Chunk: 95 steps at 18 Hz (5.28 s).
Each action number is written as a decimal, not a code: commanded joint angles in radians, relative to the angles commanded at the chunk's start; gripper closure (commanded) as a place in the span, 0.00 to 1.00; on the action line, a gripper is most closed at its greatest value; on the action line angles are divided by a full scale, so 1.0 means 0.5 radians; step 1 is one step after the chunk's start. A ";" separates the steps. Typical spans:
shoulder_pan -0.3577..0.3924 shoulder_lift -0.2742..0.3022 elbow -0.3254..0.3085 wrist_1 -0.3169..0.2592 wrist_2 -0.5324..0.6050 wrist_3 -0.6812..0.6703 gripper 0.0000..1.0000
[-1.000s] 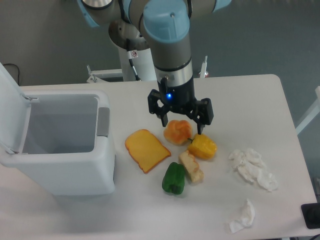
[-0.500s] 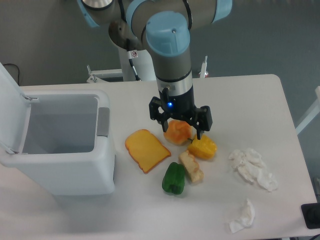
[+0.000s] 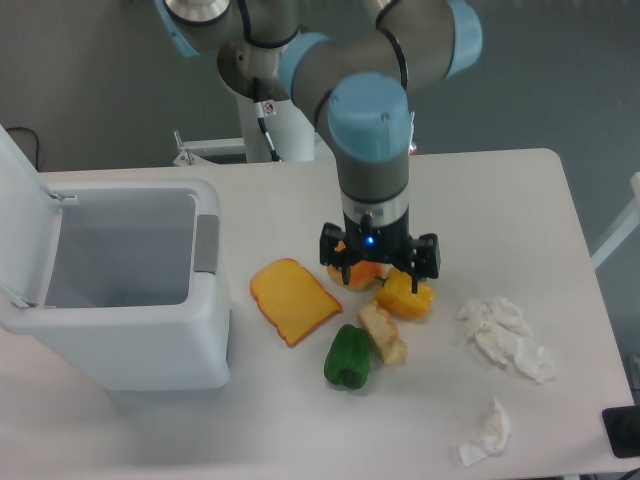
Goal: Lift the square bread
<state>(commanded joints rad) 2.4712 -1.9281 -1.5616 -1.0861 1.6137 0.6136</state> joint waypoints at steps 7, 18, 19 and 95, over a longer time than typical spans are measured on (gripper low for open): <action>0.046 -0.178 0.000 0.000 0.006 0.000 0.00; 0.120 -0.316 -0.021 0.046 -0.006 -0.012 0.00; 0.117 -0.328 -0.021 0.049 -0.006 -0.034 0.00; 0.040 -0.255 0.110 0.101 -0.006 -0.028 0.67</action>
<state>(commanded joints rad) 2.4912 -2.0557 -1.5066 -1.0354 1.6107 0.5996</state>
